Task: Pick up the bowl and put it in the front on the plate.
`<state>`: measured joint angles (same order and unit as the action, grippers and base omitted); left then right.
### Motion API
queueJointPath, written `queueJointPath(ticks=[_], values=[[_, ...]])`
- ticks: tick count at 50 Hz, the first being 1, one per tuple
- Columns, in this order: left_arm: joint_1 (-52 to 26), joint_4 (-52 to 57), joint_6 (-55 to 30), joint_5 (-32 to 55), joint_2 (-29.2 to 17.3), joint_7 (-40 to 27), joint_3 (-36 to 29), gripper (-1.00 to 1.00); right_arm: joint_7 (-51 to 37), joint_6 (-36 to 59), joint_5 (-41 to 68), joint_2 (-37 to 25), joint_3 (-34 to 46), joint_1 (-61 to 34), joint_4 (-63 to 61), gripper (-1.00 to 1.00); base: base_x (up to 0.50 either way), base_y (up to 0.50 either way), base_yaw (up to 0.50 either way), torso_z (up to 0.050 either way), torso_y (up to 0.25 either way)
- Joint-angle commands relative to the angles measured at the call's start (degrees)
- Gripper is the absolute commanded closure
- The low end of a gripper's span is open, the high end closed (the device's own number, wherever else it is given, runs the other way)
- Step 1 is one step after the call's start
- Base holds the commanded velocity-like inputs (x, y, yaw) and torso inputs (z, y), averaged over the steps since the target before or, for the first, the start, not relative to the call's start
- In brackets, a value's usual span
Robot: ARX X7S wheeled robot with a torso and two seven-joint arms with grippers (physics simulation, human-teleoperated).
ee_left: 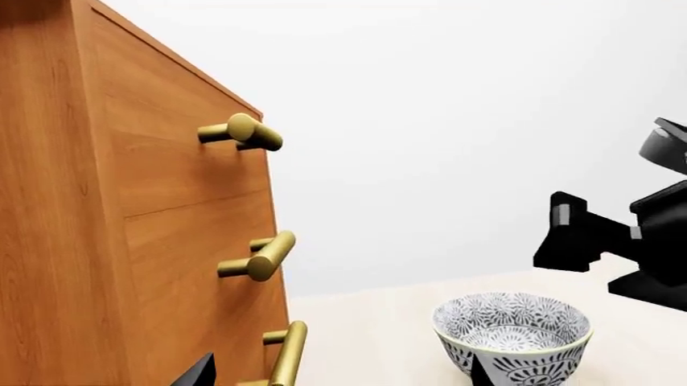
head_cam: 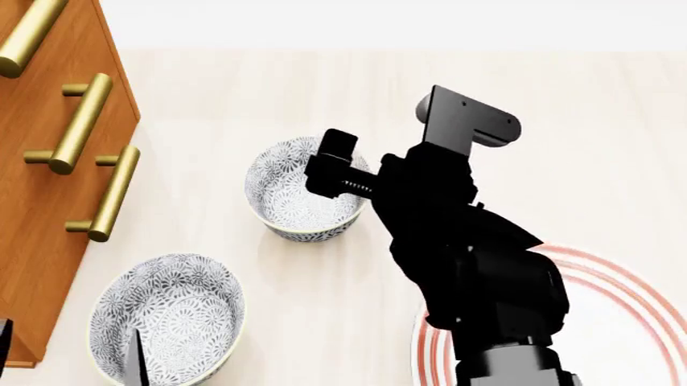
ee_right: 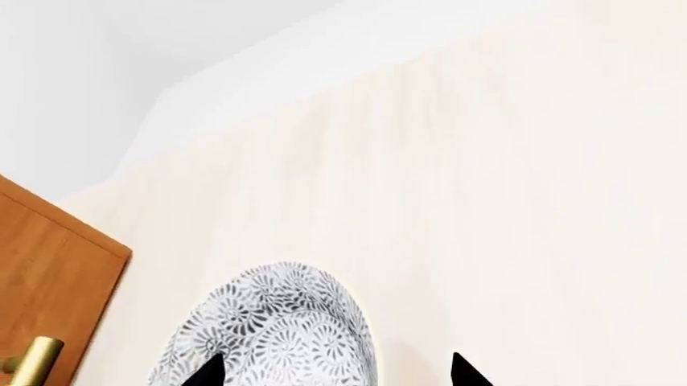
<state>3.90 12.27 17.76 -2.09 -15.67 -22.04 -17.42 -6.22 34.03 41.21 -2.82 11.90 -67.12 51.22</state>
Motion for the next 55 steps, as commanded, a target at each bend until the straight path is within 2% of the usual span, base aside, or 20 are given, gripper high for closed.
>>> queueJointPath(ticks=[1,26,44,55], values=[[-0.21,-0.36,0.00,-0.29,0.26,0.56,0.12,-1.00,0.11,-1.48,0.62,0.86,-0.93,-1.33,3.38,-1.00,0.00,0.00,0.00,0.000,0.000],[-0.33,-0.03,-0.67,0.34,-0.27,0.26,-0.40,-1.00,-0.31,-3.29,1.48,1.08,1.47,-1.30,6.71,-1.00,0.00,0.00,0.00,0.000,0.000],[-0.62,-0.92,-0.34,0.55,-0.52,0.09,-0.92,-1.00,2.30,-8.24,1.86,2.35,3.72,-3.98,16.11,-1.00,0.00,0.00,0.00,0.000,0.000],[-0.72,-0.66,-1.04,0.98,-0.68,0.08,-1.14,-1.00,2.60,-9.89,4.93,2.71,7.72,-4.17,18.35,-1.00,0.00,0.00,0.00,0.000,0.000]])
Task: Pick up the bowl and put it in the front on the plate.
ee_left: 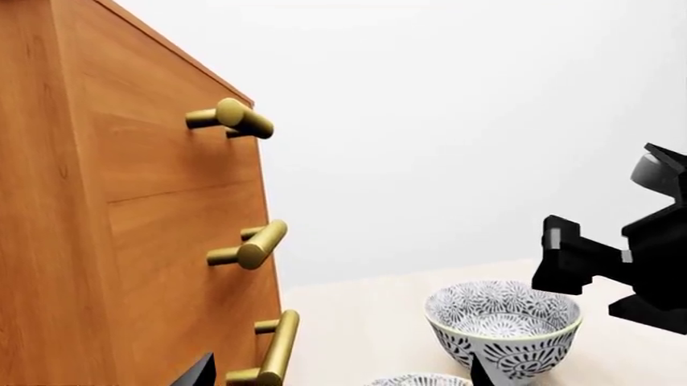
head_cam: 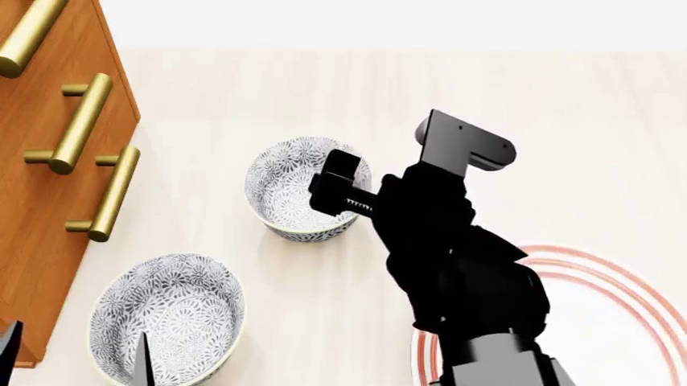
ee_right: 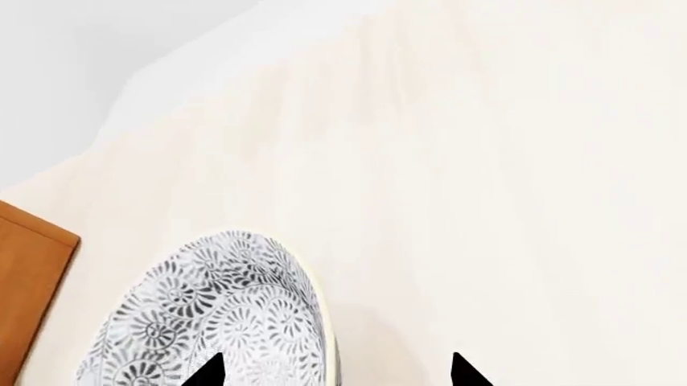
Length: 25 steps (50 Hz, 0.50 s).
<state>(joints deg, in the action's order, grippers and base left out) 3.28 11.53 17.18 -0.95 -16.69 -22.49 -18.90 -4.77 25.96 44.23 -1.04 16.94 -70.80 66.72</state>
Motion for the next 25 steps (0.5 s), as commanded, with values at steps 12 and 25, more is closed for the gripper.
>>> queueJointPath(ticks=[12,25], values=[[-0.18,0.10,-0.74,0.17,0.12,0.39,0.12,-1.00,0.16,-3.44,9.80,0.95,10.77,-0.48,3.43,-1.00,0.00,0.00,0.00,0.000,0.000],[-0.22,-0.13,-0.64,0.21,-0.07,0.29,-0.34,-1.00,0.31,-6.10,18.22,0.97,19.31,-1.16,5.98,-1.00,0.00,0.00,0.00,0.000,0.000]])
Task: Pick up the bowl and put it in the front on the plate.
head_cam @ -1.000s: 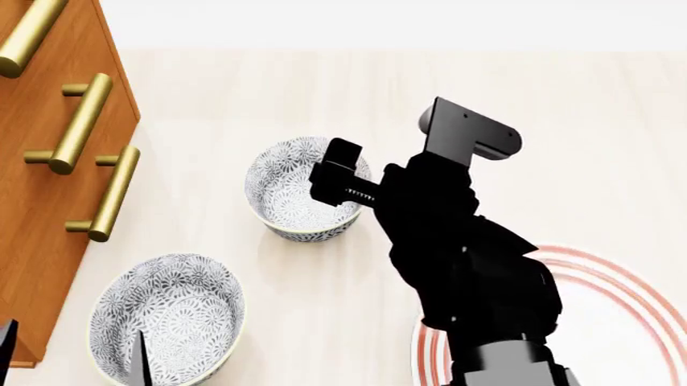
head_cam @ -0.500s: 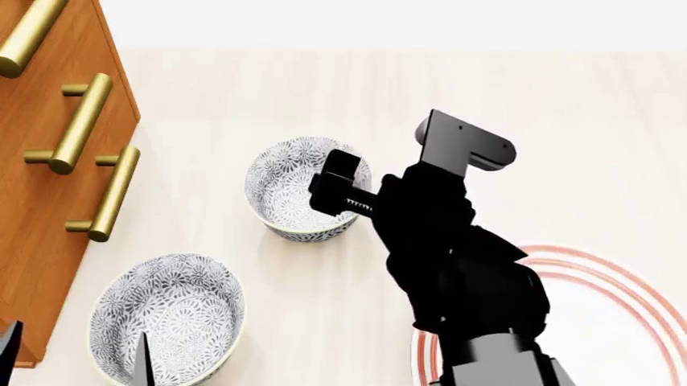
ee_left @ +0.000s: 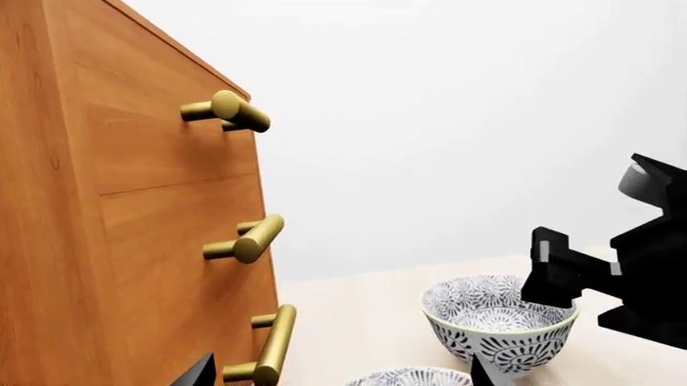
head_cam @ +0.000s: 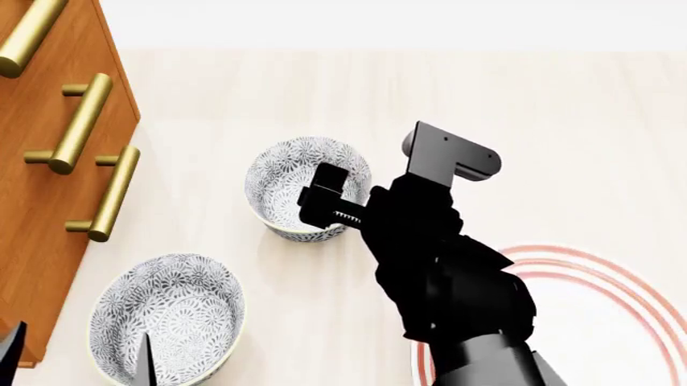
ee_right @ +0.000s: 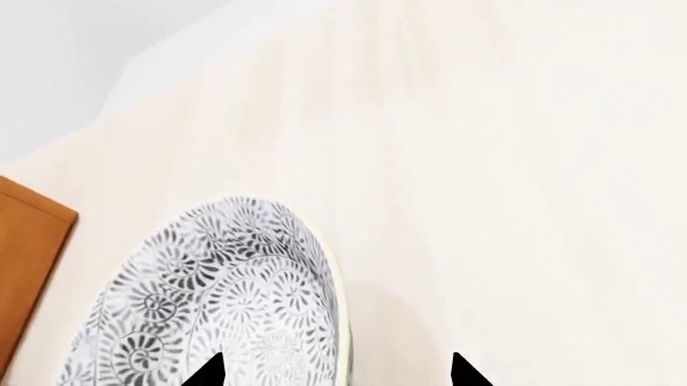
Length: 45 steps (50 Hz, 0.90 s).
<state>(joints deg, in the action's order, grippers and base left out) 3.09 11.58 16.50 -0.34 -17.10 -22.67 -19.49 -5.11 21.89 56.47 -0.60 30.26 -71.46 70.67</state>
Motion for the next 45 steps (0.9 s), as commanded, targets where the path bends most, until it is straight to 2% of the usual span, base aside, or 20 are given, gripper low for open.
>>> queueJointPath(ticks=[1,32,33,45], values=[[-0.04,-0.19,0.06,-0.40,0.32,0.46,0.22,-1.00,0.66,-2.21,6.63,0.53,6.64,-0.59,2.22,-1.00,0.00,0.00,0.00,0.000,0.000],[-0.19,-0.62,0.36,-0.16,-0.22,0.19,-0.61,-1.00,-0.22,-8.90,35.46,0.57,35.45,-1.86,4.00,-1.00,0.00,0.00,0.00,0.000,0.000],[-0.21,-0.57,0.33,-0.16,-0.25,0.20,-0.64,-1.00,-0.66,-10.06,35.82,0.57,36.33,-1.83,3.97,1.00,0.00,0.00,0.00,0.000,0.000],[-0.18,-0.38,0.15,-0.10,-0.41,-0.08,-0.82,-1.00,-0.20,-11.48,41.40,0.54,42.49,-2.49,4.01,1.00,0.00,0.00,0.00,0.000,0.000]])
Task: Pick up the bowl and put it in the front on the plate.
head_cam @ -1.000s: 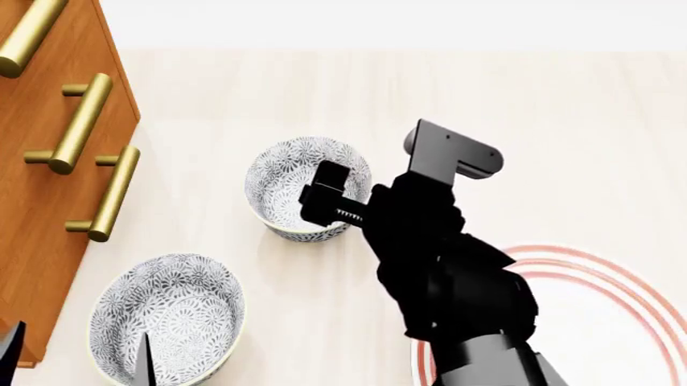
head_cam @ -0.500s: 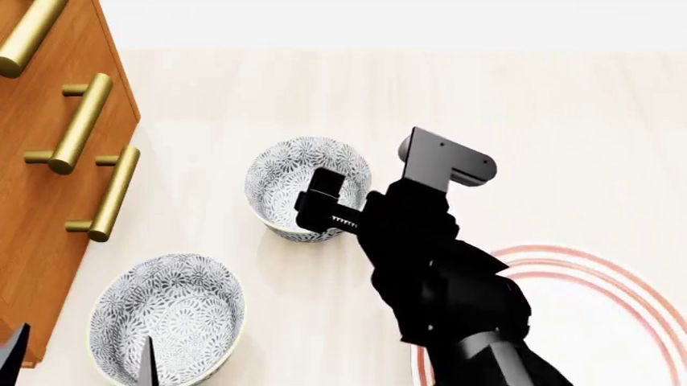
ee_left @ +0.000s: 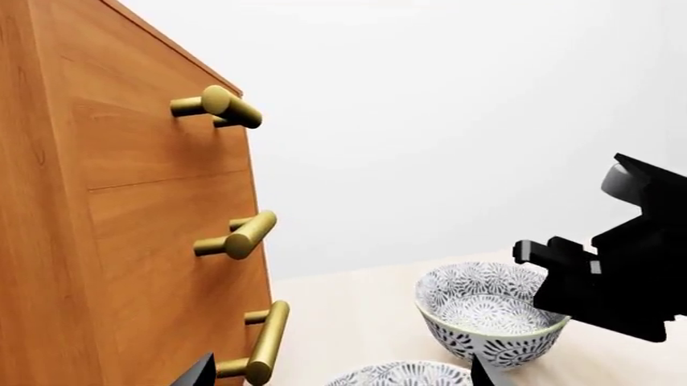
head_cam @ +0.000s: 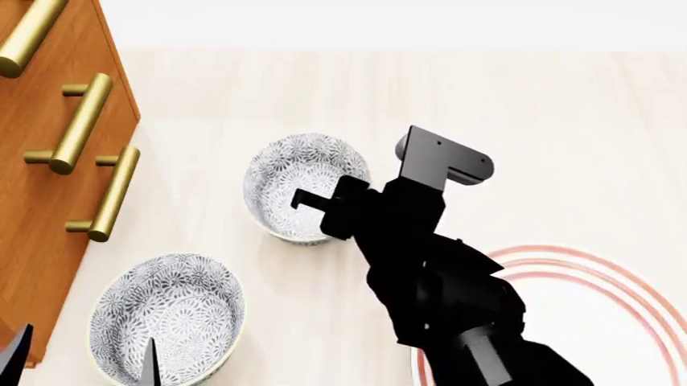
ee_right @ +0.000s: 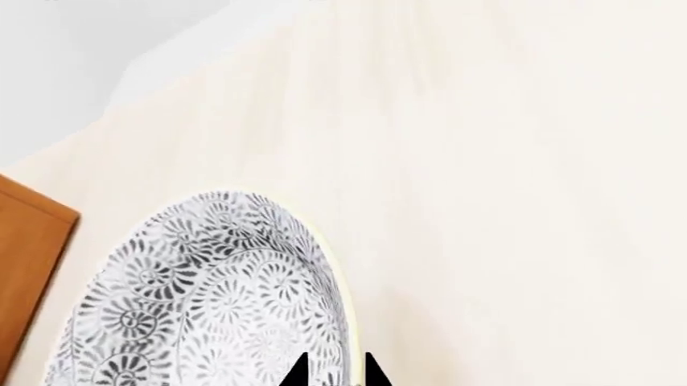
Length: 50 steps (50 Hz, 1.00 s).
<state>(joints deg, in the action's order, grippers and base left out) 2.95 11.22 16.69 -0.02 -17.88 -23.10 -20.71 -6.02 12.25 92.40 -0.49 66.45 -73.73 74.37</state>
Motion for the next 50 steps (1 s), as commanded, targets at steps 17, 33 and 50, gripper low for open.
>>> queueJointPath(ticks=[17,33,50], values=[[-0.05,0.85,-0.81,-0.14,0.06,-0.06,0.35,-1.00,0.33,-2.03,9.47,-0.66,10.65,-2.78,0.48,1.00,0.00,0.00,0.00,0.000,0.000],[-0.09,0.27,-0.32,-0.28,-0.09,-0.24,-0.19,-1.00,-15.40,-6.19,9.06,-26.65,7.22,-5.66,-38.51,1.00,0.00,0.00,0.00,0.000,0.000],[-0.02,0.08,-0.42,-0.39,-0.16,-0.48,-0.82,-1.00,-22.23,-8.14,6.29,-58.01,4.86,-1.58,-80.03,1.00,0.00,0.00,0.00,0.000,0.000]])
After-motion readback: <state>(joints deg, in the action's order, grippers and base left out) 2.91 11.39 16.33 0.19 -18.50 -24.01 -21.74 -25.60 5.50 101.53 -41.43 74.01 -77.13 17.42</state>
